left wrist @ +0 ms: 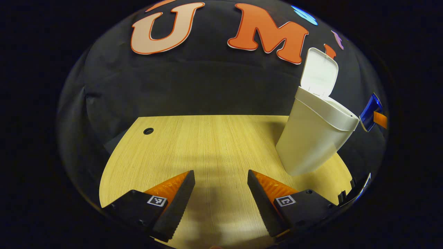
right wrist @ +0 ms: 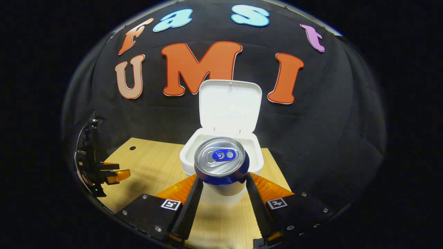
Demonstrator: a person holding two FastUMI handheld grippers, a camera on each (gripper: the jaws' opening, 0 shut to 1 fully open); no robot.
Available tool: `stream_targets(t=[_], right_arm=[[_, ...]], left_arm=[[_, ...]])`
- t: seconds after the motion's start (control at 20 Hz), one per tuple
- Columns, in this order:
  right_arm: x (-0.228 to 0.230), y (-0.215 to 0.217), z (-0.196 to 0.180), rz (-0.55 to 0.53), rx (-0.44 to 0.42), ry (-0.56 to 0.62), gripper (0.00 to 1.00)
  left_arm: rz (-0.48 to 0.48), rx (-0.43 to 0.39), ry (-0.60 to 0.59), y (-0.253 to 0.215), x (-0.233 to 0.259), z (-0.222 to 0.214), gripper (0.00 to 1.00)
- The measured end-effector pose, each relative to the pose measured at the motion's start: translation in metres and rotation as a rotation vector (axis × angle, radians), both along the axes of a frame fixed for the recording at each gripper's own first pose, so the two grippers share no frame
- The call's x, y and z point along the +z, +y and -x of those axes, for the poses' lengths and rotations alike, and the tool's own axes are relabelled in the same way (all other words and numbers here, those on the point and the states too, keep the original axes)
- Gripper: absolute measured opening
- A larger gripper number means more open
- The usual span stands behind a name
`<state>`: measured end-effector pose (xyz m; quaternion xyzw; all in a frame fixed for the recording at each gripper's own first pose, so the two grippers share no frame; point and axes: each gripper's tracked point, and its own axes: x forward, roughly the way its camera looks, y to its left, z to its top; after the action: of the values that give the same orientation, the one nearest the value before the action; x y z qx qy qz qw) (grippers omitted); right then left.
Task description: Press the lid of the desktop garbage bin to open it, pick up the crumpled paper on the desktop and throw it into the bin, then pick up the pop can on the desktop and drop it into the bin, and finally close the garbage bin lid.
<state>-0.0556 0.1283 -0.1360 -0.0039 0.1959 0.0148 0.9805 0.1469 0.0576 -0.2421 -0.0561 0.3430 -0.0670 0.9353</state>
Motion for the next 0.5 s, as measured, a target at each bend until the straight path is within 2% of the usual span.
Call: stream_targets(t=[0.25, 0.5], right_arm=[[0.014, -0.002, -0.017, -0.002, 0.007, -0.015, 0.76], [0.022, -0.002, -0.034, -0.025, 0.018, -0.041, 0.75]], left_arm=[[-0.026, 0.039, 0.014, 0.015, -0.007, 0.013, 0.98], [-0.072, 0.04, 0.026, 0.023, -0.021, 0.034, 0.99]])
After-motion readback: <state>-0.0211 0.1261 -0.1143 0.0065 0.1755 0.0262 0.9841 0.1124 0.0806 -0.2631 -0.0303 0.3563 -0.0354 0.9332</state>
